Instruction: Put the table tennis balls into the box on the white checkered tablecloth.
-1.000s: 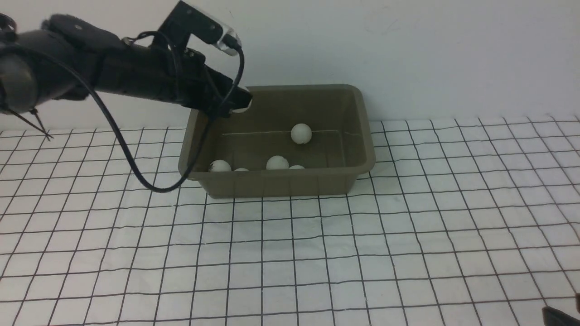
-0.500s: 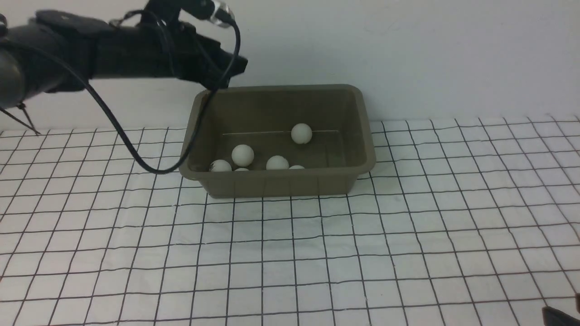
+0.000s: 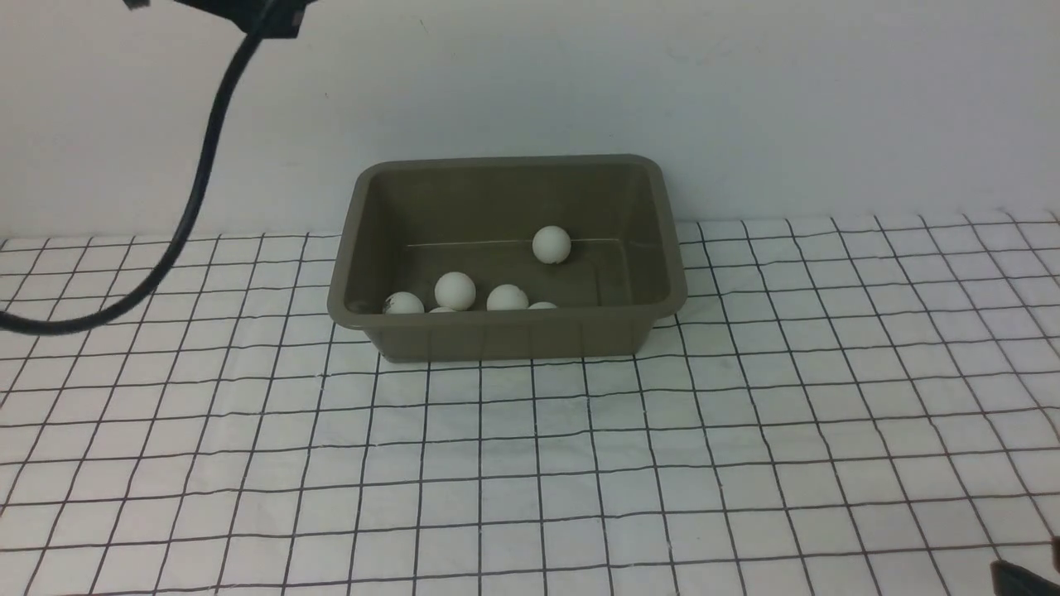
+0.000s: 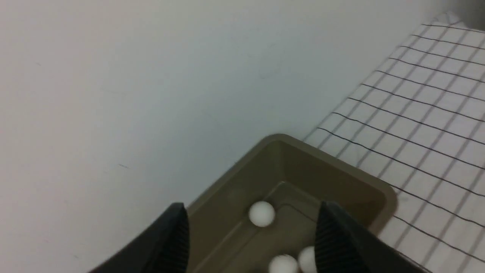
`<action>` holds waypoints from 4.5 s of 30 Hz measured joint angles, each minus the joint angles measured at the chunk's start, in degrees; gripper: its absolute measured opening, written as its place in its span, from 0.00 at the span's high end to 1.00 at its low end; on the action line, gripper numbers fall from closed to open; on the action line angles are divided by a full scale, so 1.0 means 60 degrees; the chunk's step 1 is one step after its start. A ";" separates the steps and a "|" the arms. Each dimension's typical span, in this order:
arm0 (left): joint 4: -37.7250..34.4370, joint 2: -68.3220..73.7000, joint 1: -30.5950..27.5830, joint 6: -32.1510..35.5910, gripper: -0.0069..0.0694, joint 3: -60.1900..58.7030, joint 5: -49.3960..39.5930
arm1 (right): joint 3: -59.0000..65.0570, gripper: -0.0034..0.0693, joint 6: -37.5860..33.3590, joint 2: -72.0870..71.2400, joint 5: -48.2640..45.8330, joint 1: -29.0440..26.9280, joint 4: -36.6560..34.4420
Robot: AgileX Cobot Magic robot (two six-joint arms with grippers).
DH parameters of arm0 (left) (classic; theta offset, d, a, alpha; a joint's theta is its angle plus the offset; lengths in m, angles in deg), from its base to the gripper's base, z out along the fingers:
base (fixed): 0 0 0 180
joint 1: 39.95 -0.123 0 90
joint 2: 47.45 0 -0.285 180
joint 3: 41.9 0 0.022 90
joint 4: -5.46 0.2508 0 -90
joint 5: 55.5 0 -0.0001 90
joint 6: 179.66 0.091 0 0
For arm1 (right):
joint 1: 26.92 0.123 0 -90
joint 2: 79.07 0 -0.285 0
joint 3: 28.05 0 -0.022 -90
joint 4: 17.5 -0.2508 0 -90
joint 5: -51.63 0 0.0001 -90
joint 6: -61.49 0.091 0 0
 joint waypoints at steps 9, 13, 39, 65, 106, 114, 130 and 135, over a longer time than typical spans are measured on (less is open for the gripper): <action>-0.0448 -0.0008 0.0000 -0.0323 0.38 0.0000 -0.0858 | 0.0000 0.52 0.0000 0.0000 -0.0016 0.0000 0.0000; -0.1407 -0.0057 0.0000 -0.0565 0.38 0.0000 -0.1068 | 0.0000 0.52 0.0000 0.0000 -0.0016 0.0000 0.0000; 0.7722 -0.5940 -0.0089 -1.0509 0.38 -0.2933 -0.3639 | 0.0000 0.52 0.0000 0.0000 -0.0019 0.0000 0.0000; 0.6547 -1.2578 -0.3468 -0.9705 0.38 -1.3310 0.3304 | 0.0000 0.52 -0.0009 0.0000 -0.0027 0.0000 0.0000; 0.6706 -1.3403 -0.3726 -0.9284 0.38 -1.4452 0.3653 | 0.0000 0.52 -0.0009 0.0000 -0.0038 0.0000 0.0000; 0.6706 -1.3403 -0.3726 -0.9284 0.38 -1.4452 0.3653 | 0.0000 0.52 -0.0009 0.0000 -0.0038 0.0000 0.0000; 0.6706 -1.3403 -0.3726 -0.9284 0.38 -1.4452 0.3653 | 0.0000 0.52 -0.0084 -0.0028 0.0321 0.0000 0.0033; 0.6706 -1.3403 -0.3726 -0.9284 0.38 -1.4452 0.3653 | 0.0000 0.52 -0.0091 -0.0451 0.1579 0.0000 -0.0559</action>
